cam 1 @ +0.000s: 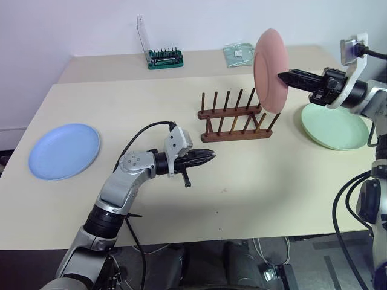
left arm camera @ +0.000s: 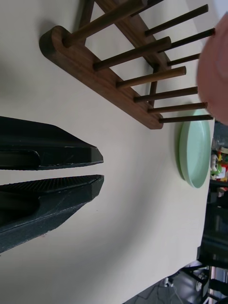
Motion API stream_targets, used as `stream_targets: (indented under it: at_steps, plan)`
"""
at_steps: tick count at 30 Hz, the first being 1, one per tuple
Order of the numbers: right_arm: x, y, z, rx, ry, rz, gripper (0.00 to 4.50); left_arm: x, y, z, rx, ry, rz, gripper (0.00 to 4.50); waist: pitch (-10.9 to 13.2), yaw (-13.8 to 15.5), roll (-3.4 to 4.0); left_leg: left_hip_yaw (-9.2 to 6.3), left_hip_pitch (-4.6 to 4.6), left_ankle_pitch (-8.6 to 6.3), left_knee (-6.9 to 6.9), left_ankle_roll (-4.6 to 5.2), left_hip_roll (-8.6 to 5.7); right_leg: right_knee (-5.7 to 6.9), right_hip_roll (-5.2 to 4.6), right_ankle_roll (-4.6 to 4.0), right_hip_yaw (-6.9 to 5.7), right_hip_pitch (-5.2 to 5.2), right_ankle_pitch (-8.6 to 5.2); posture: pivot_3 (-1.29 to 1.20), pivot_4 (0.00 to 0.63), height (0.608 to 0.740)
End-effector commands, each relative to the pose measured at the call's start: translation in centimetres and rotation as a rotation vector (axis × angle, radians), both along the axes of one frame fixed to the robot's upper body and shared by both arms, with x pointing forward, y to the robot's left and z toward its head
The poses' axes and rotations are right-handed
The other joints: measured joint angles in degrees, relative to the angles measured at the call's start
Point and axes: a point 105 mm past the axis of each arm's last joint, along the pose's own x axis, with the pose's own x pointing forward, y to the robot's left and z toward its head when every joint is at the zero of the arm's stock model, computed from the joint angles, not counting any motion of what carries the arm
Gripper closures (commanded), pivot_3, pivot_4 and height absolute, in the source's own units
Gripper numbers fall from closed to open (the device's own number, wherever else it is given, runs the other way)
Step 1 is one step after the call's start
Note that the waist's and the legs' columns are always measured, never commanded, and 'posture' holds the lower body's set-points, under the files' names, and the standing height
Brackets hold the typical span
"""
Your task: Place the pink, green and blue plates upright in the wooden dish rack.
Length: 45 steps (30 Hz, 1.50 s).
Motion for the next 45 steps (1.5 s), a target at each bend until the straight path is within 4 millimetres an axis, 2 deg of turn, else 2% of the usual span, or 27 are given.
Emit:
stream_targets:
  at_steps: [1, 4, 7, 9, 11, 12, 13, 17, 20, 24, 26, 27, 28, 33, 39, 40, 41, 45]
  plan:
    - [0.1, -0.3, 0.5, 0.012, -0.019, 0.009, 4.44, -0.3, 0.0, 1.4, -0.02, -0.05, -0.006, 4.15, 0.0, 0.0, 0.0, 0.0, 0.0, 0.0, 0.0, 0.0, 0.0, 0.0, 0.0, 0.0, 0.0, 0.0, 0.0, 0.0, 0.15, 0.74]
    - [0.3, -0.5, -0.2, 0.018, 0.008, 0.0, 4.44, -0.2, 0.1, 1.4, -0.015, -0.055, -0.001, 4.15, 0.0, -0.1, 0.0, 0.0, 0.01, 0.0, 0.0, 0.0, 0.0, 0.0, 0.0, 0.0, 0.01, 0.0, 0.0, 0.0, 0.15, 0.74]
    - [0.8, -0.7, -0.2, 0.015, -0.006, -0.034, 3.57, -0.2, 0.1, 1.4, -0.015, -0.057, 0.001, 4.15, 0.0, -0.4, 0.01, 0.01, 0.01, 0.0, 0.0, -0.01, 0.0, 0.02, 0.01, 0.0, 0.01, 0.0, 0.0, 0.0, 0.15, 0.74]
    - [1.5, -1.1, 0.2, -0.001, -0.054, -0.109, 2.66, -0.3, 0.1, 1.5, -0.017, -0.059, 0.0, 4.15, 0.0, -0.6, 0.01, 0.01, 0.0, 0.0, 0.0, -0.01, 0.0, 0.02, 0.0, 0.0, 0.01, -0.01, 0.0, 0.0, 0.15, 0.74]
    - [2.6, -2.1, 1.0, -0.016, -0.124, -0.241, 1.68, -0.3, 0.1, 1.6, -0.018, -0.059, 0.0, 4.15, 0.0, -1.1, 0.01, 0.0, -0.02, 0.0, -0.01, -0.01, 0.0, 0.03, 0.0, 0.0, 0.02, -0.04, 0.0, 0.0, 0.15, 0.74]
    - [2.9, -2.7, 1.3, -0.02, -0.154, -0.293, 1.05, -0.3, 0.1, 1.6, -0.018, -0.058, -0.001, 4.15, 0.0, -1.2, 0.02, -0.01, -0.05, 0.01, -0.01, -0.01, -0.01, 0.03, -0.01, 0.0, 0.01, -0.05, 0.0, 0.0, 0.15, 0.74]
    - [3.0, -3.3, 1.8, -0.024, -0.19, -0.34, 0.66, -0.4, 0.1, 1.5, -0.017, -0.058, -0.002, 4.15, 0.0, -1.3, 0.01, 0.0, -0.06, 0.01, -0.01, -0.01, -0.01, 0.02, -0.01, 0.0, 0.01, -0.06, 0.0, 0.0, 0.15, 0.74]
    - [2.3, -6.1, 3.5, -0.09, -0.348, -0.522, 0.66, -0.5, 0.0, 1.5, -0.015, -0.056, -0.005, 4.15, 0.0, -1.3, 0.02, 0.0, -0.07, 0.01, -0.02, -0.01, -0.02, 0.02, -0.01, 0.0, 0.02, -0.1, 0.0, 0.0, 0.15, 0.74]
    - [0.1, -8.4, 3.6, -0.211, -0.436, -0.602, 0.66, -0.5, 0.0, 1.6, -0.019, -0.052, 0.0, 4.15, 0.0, -0.9, 0.01, -0.05, -0.12, 0.01, -0.02, -0.01, -0.02, 0.02, 0.0, 0.0, 0.0, -0.11, 0.0, 0.0, 0.15, 0.74]
    - [-2.1, -9.8, 1.0, -0.362, -0.384, -0.604, 0.66, -0.8, 0.0, 1.4, -0.009, -0.049, -0.008, 4.15, 0.0, -1.4, 0.04, -0.03, -0.14, 0.0, -0.01, 0.0, -0.05, 0.03, -0.01, 0.0, 0.01, -0.12, 0.0, 0.0, 0.15, 0.74]
    - [-2.4, -10.3, -2.6, -0.582, -0.303, -0.59, 0.09, -0.8, -0.1, 1.2, 0.001, -0.049, -0.016, 4.15, -0.1, -1.7, 0.15, 0.1, -0.06, 0.0, -0.01, 0.0, -0.01, 0.06, 0.0, 0.0, 0.07, -0.12, 0.0, 0.0, 0.15, 0.74]
    - [-2.2, -10.7, -4.8, -0.739, -0.284, -0.597, 0.02, -0.8, -0.3, 1.1, 0.003, -0.047, -0.022, 4.15, -0.1, -1.8, 0.18, 0.15, 0.01, 0.0, -0.02, 0.0, 0.0, 0.1, 0.0, 0.0, 0.09, -0.11, 0.0, 0.0, 0.15, 0.74]
    - [-2.0, -11.1, -6.4, -0.813, -0.259, -0.601, 0.02, -0.8, -0.4, 1.1, 0.005, -0.047, -0.029, 4.15, -0.1, -1.9, 0.18, 0.19, 0.07, 0.0, -0.03, 0.0, 0.04, 0.12, 0.03, 0.0, 0.1, -0.08, 0.0, 0.0, 0.15, 0.74]
    - [-1.3, -12.2, -11.0, -1.032, -0.215, -0.575, 0.02, -0.6, -0.9, 1.2, 0.009, -0.054, -0.044, 4.15, -0.1, -2.6, 0.24, 0.32, 0.13, 0.01, -0.02, -0.01, 0.05, 0.15, 0.01, 0.01, 0.16, -0.05, 0.01, 0.0, 0.15, 0.74]
    - [-0.1, -14.0, -14.3, -1.2, -0.163, -0.607, 0.02, -0.7, -0.9, 1.2, 0.005, -0.053, -0.04, 4.15, -0.1, -2.7, 0.24, 0.31, 0.12, 0.01, -0.03, 0.0, 0.05, 0.1, 0.03, 0.0, 0.16, -0.06, 0.01, 0.0, 0.15, 0.74]
    - [0.0, -14.3, -14.6, -1.214, -0.153, -0.621, 0.54, -0.8, -0.9, 1.2, 0.006, -0.052, -0.038, 4.15, -0.1, -2.7, 0.23, 0.31, 0.14, 0.01, -0.03, -0.01, 0.05, 0.1, 0.02, 0.0, 0.16, -0.04, 0.01, 0.0, 0.15, 0.74]
    - [0.2, -14.5, -14.7, -1.223, -0.152, -0.635, 0.79, -0.8, -0.8, 1.1, 0.006, -0.052, -0.036, 4.15, -0.1, -2.7, 0.23, 0.31, 0.14, 0.01, -0.02, -0.01, 0.05, 0.11, 0.02, 0.0, 0.16, -0.02, 0.01, 0.0, 0.15, 0.74]
    - [0.5, -14.9, -14.6, -1.257, -0.181, -0.659, 2.78, -0.8, -0.8, 1.1, 0.006, -0.051, -0.026, 4.15, -0.1, -2.5, 0.22, 0.26, 0.13, 0.01, -0.02, -0.01, 0.04, 0.08, 0.03, 0.0, 0.16, 0.0, 0.01, 0.0, 0.15, 0.74]
